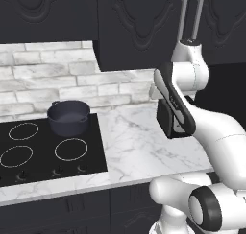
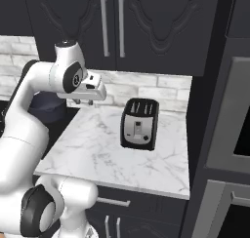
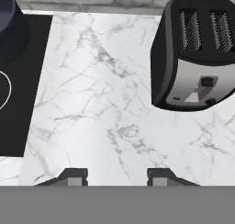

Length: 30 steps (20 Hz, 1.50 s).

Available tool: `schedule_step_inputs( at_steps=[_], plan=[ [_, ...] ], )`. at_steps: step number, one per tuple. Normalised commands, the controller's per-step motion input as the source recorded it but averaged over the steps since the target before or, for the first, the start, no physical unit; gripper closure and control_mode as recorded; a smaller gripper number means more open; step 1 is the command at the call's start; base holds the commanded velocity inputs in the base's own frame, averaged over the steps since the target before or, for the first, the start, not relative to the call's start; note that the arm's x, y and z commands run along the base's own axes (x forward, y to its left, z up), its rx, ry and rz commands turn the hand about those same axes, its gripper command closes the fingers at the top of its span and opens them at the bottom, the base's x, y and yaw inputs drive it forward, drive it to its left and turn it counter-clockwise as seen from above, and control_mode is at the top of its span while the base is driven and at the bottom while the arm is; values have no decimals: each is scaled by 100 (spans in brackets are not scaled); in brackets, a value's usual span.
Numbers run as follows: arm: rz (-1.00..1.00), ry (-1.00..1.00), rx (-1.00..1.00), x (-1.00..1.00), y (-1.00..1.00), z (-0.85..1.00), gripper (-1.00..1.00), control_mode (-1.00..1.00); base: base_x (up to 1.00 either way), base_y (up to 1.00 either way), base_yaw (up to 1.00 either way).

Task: Open the cabinet and move the ladle to the pot. Then close the cabinet.

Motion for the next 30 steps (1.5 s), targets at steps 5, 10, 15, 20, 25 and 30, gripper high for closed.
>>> schedule_step_inputs(
  at_steps=[5, 10, 15, 20, 25, 30],
  plan=[
    [0, -3, 0, 0, 0, 0, -100, -100, 0, 0, 0],
    [1, -34, 0, -8, -14, 20, -100, -100, 0, 0, 0],
    [0, -33, 0, -7, -30, 46, -100, -100, 0, 0, 0],
    [0, -26, 0, 0, -33, 56, -100, -100, 0, 0, 0],
    [0, -15, 2, 3, -36, 58, -100, -100, 0, 0, 0],
    [0, -2, 9, 20, -27, 52, -100, -100, 0, 0, 0]
  ],
)
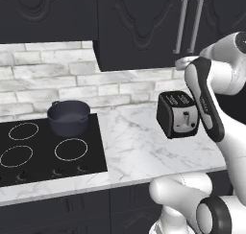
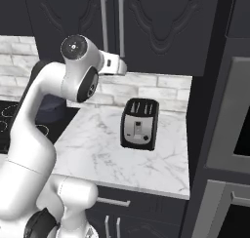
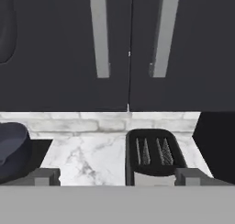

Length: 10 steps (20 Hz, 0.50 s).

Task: Open the cabinet and move the ladle to the pot. Then close the cabinet.

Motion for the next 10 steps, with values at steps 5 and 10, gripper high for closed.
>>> schedule_step_inputs(
  at_steps=[5, 10],
  plan=[
    [-2, 0, 12, 21, -28, 54, -100, -100, 0, 0, 0],
    [-1, 0, 7, 24, -16, 16, -100, -100, 0, 0, 0]
  ],
)
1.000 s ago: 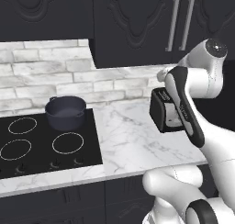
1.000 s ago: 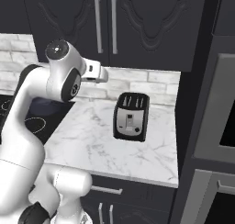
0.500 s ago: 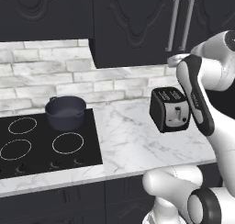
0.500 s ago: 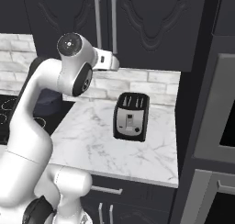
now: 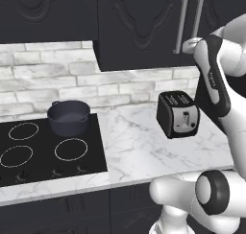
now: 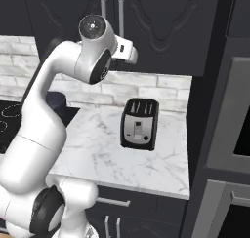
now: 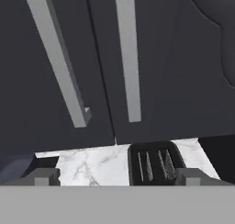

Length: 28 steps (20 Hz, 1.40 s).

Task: Open the cabinet and move the ladle to the pot. Then close the cabinet.

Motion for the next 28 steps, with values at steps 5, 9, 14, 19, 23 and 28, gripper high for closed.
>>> schedule_step_inputs(
  at_steps=[5, 9, 14, 19, 23, 28],
  plan=[
    [0, -2, 6, 26, -18, 3, -100, -100, 0, 0, 0],
    [0, -7, 6, 39, -15, 1, -100, -100, 0, 0, 0],
    [0, -7, 4, 41, -9, 0, -100, -100, 0, 0, 0],
    [0, -2, 4, 40, -8, 3, -100, -100, 0, 0, 0],
    [0, 0, 6, 37, 0, 6, -100, -100, 0, 0, 0],
    [0, 0, 3, 24, 0, 0, -100, -100, 0, 0, 0]
  ],
)
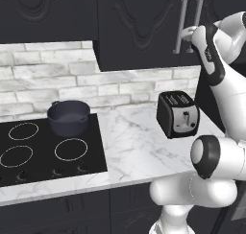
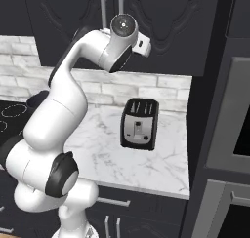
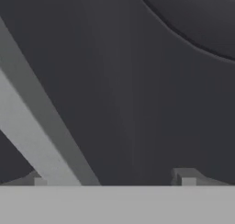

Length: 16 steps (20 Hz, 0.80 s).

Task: Open the cabinet and move the ladle to the pot. Then close the cabinet.

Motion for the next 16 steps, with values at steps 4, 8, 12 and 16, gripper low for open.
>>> schedule_step_inputs(
  at_steps=[4, 8, 12, 16],
  plan=[
    [0, 0, 1, 25, 0, -1, 100, -100, 0, 0, 0],
    [0, 0, 0, 12, 0, -3, 100, -100, 0, 0, 0],
    [0, -3, 0, 0, 0, 0, 100, -100, 0, 0, 0],
    [0, 0, -3, 0, 0, 0, 100, -100, 0, 0, 0]
  ],
)
